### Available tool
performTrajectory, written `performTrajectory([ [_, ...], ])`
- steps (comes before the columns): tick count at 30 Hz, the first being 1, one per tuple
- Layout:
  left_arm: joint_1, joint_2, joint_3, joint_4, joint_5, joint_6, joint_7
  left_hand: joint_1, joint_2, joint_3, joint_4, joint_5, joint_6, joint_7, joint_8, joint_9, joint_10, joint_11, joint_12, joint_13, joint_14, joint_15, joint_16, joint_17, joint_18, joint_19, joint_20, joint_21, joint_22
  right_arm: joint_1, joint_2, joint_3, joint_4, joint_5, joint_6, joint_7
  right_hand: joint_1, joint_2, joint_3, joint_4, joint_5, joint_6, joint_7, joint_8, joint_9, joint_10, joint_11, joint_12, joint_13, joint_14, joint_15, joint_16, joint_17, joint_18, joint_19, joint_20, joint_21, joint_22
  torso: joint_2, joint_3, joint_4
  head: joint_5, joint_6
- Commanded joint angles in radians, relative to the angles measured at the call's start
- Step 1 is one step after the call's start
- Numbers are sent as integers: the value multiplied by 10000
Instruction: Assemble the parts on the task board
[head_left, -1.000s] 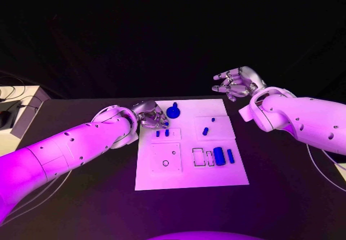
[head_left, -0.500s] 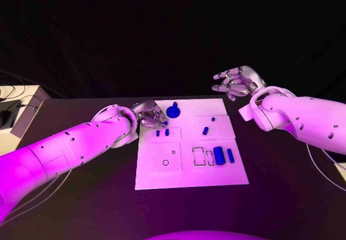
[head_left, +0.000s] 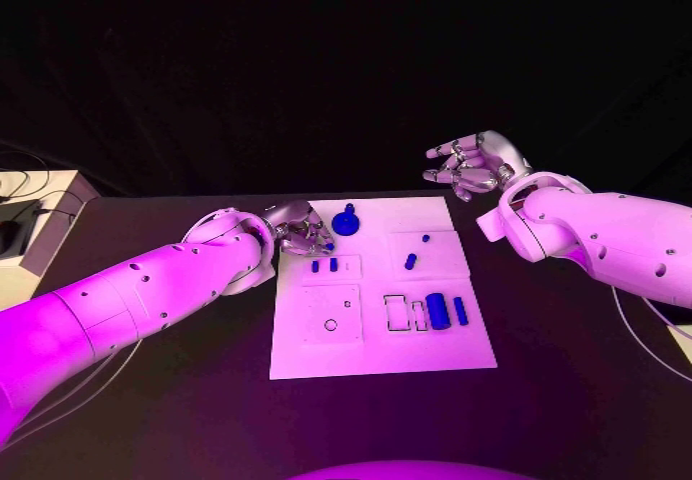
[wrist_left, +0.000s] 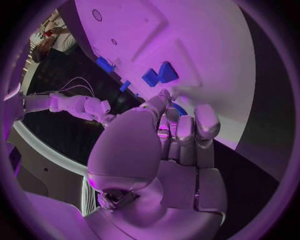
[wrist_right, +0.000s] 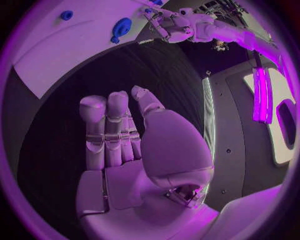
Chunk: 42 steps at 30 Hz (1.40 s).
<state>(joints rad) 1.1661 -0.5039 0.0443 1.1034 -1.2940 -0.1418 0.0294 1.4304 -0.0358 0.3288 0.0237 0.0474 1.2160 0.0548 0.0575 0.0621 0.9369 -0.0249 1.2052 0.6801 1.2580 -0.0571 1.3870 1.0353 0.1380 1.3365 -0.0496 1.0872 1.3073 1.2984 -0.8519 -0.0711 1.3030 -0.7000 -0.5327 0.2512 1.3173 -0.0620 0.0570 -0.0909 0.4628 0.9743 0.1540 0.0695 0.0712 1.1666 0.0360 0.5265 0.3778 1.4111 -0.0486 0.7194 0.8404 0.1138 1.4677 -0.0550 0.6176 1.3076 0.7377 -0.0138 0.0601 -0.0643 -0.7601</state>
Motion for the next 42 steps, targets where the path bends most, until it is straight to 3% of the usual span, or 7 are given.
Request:
performTrajectory([
  [1, -7, -20, -4, -14, -145, 17, -192, 49, 106, 71, -19, 32, 45, 25, 56, 63, 54, 17, -56, 12, 71, -25, -44, 17, -147, -6, 24, 50, 859, -4, 6, 4, -1, -4, 115, 121, -83, -50, -4, 24, 32, -15, 63, -47, -14, 13, -61, 36, 8, 87, -2, -34, 16, 70, 543, -84, 9, 787, 5, 1, -7, 12, 14],
  [20, -8, -107, 55, 50, -44, -179, -349, 29, 42, 217, -35, 34, 67, 37, 57, 65, 101, 19, -100, 81, 130, -26, -115, 146, -147, -2, 23, 113, 833, -5, -26, 4, 14, -4, 118, 127, -83, -50, -4, 24, 32, -15, 63, -47, -14, 13, -61, 36, 8, 87, -2, -34, 16, 70, 543, -84, 9, 787, 5, -4, -1, 13, -8],
  [42, -7, -44, 68, 23, -54, 137, -528, 14, 36, 221, -37, 33, 76, 35, 56, 65, 105, 19, -113, 97, 136, -27, -133, 169, -145, -11, 25, 117, 817, -5, -33, 4, 17, -5, 111, 127, -83, -50, -4, 24, 32, -15, 63, -47, -14, 13, -61, 36, 8, 87, -2, -34, 16, 70, 543, -84, 9, 787, 10, 12, -14, 20, 16],
])
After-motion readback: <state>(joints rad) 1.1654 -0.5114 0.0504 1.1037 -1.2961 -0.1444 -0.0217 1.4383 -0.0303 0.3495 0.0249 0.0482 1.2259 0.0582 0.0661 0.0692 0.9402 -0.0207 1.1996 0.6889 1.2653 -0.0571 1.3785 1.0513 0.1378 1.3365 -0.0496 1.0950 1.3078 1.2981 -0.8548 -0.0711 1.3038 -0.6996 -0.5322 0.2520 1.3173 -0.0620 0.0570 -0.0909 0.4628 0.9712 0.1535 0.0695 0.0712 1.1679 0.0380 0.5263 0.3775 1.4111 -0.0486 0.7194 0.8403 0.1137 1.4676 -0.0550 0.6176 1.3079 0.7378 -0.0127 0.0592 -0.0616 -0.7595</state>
